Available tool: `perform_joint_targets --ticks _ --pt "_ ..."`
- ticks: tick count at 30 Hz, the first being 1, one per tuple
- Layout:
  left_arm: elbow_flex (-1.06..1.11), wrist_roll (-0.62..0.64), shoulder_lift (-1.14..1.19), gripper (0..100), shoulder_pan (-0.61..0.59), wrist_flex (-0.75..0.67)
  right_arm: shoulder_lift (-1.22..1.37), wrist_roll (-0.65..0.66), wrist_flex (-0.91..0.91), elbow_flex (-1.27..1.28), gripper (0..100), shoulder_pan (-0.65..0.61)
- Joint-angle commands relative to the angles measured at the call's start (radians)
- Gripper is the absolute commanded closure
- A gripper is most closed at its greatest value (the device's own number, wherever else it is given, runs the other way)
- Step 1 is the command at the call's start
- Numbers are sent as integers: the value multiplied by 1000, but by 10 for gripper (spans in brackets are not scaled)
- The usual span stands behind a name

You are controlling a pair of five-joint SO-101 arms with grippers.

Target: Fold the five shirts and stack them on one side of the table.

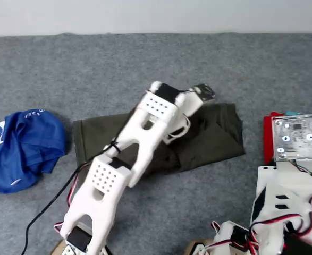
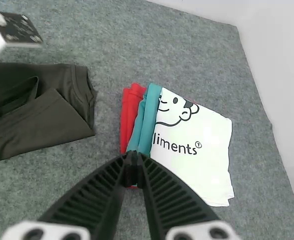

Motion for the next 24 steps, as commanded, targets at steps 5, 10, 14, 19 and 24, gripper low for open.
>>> perform_joint_targets --ticks 5,10,14,19,24 --pt "-4 -14 -60 867 -64 -2 5 11 25 -2 984 10" --pt "-31 -9 -72 867 -43 17 5 11 25 -2 984 10" --pt "-114 -5 -87 867 -34 26 5 11 25 -2 984 10" --pt "-102 3 -215 875 -55 26 5 11 25 2 984 7" --pt "59 60 -373 930 -152 26 7 11 25 41 984 7"
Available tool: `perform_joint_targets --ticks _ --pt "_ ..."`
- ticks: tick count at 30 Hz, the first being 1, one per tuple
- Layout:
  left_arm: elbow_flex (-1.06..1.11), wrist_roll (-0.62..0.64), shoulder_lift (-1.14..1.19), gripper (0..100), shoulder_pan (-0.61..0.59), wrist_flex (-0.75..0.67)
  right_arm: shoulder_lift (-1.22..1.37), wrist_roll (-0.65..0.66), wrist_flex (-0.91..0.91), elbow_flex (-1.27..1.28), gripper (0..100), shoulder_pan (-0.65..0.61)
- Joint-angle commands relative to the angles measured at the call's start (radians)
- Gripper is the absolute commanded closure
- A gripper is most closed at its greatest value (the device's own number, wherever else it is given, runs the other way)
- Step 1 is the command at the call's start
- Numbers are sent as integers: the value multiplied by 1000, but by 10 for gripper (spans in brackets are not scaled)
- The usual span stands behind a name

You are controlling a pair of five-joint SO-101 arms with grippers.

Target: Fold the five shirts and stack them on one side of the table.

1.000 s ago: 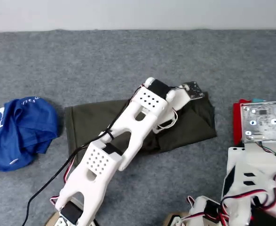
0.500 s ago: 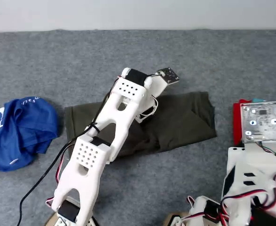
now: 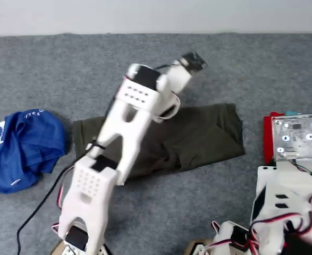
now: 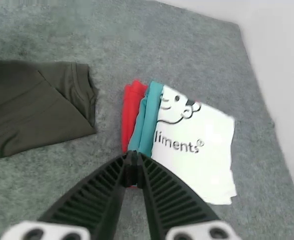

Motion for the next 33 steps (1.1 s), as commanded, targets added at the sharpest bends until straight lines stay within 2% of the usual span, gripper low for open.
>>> perform_joint_targets --ticks 1,7,11,14,21,27,33 --pt "113 54 -172 930 -92 26 7 11 25 31 984 7" --pt "450 161 -397 925 -299 25 5 11 25 51 984 7" --pt "645 199 -529 819 -434 15 5 11 25 51 984 7" --pt "757 204 -597 796 -514 -34 5 11 25 51 984 7" --pt "1007 221 -631 794 -562 -213 1 11 25 51 984 7" --pt "1202 278 -631 794 -592 -437 -2 11 31 51 984 10" --pt "1320 278 -620 793 -595 -592 -2 11 31 49 984 10"
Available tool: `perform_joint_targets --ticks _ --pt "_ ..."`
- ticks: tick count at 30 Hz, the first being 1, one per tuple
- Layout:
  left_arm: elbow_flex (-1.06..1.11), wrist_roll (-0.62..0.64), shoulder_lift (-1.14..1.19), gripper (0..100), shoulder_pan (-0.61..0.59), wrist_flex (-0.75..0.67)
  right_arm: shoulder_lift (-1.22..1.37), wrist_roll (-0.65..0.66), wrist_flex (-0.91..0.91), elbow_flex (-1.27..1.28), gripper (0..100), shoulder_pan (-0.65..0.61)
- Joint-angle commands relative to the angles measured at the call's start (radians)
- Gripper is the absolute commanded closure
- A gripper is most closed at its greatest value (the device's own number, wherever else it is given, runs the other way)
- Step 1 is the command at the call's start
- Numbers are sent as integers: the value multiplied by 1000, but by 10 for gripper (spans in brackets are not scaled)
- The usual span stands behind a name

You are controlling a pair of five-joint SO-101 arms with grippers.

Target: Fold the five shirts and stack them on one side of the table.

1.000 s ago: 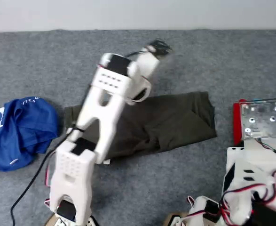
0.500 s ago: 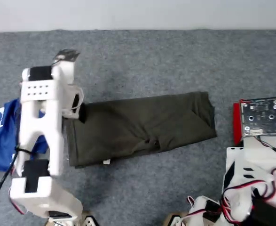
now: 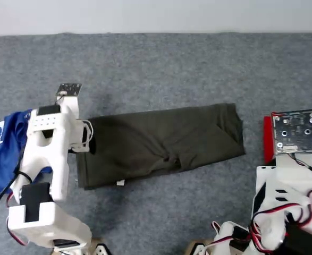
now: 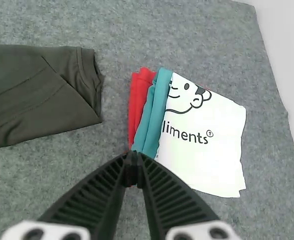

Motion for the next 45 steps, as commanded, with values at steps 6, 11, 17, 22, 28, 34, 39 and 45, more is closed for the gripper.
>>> perform_joint_targets --ticks 6,11,17,22,28,34,39,45 --pt "105 -28 -34 792 -6 -120 -4 11 30 -9 984 10" --pt "33 -25 54 793 -5 -87 -4 11 28 -11 984 10" --pt "-202 -5 287 829 -5 71 -4 11 27 -11 984 10" --pt "-305 -31 364 962 6 110 -5 11 27 -12 984 10" --pt "-305 -29 364 980 14 103 -5 11 27 -12 984 10" --pt "-308 -28 301 986 17 98 -5 11 27 -14 985 10" --pt "-306 -72 112 986 12 135 -5 11 27 -14 986 10" --pt "-308 -80 -60 986 66 172 -5 11 27 -14 986 10"
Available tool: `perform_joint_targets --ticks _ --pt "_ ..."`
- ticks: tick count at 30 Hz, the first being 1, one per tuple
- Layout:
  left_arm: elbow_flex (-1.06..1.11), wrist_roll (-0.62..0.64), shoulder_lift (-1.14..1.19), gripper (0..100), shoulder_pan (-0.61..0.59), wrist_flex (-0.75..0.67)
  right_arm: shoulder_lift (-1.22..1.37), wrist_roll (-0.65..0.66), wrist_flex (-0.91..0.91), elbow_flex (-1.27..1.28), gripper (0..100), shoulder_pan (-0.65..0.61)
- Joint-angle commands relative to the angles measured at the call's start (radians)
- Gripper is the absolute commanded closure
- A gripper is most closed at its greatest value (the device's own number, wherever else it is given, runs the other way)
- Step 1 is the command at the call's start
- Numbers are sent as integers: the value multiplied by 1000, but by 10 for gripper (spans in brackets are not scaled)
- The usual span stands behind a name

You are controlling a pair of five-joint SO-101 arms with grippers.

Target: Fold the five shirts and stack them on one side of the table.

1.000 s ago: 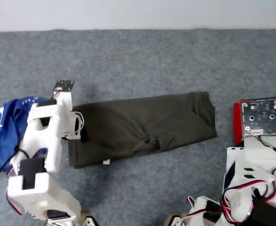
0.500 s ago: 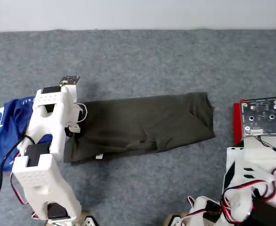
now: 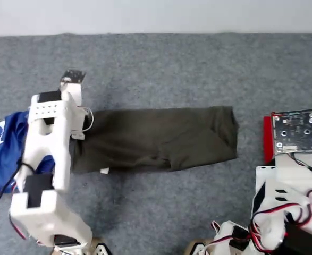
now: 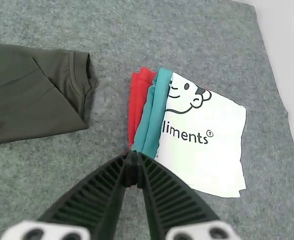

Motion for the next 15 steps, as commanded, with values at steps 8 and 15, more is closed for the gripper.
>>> perform_joint_targets --ticks 8,15 --pt "-73 -5 -207 986 275 21 -5 11 27 -14 987 10" --pt "-232 21 -137 983 468 23 -5 11 25 -8 987 10"
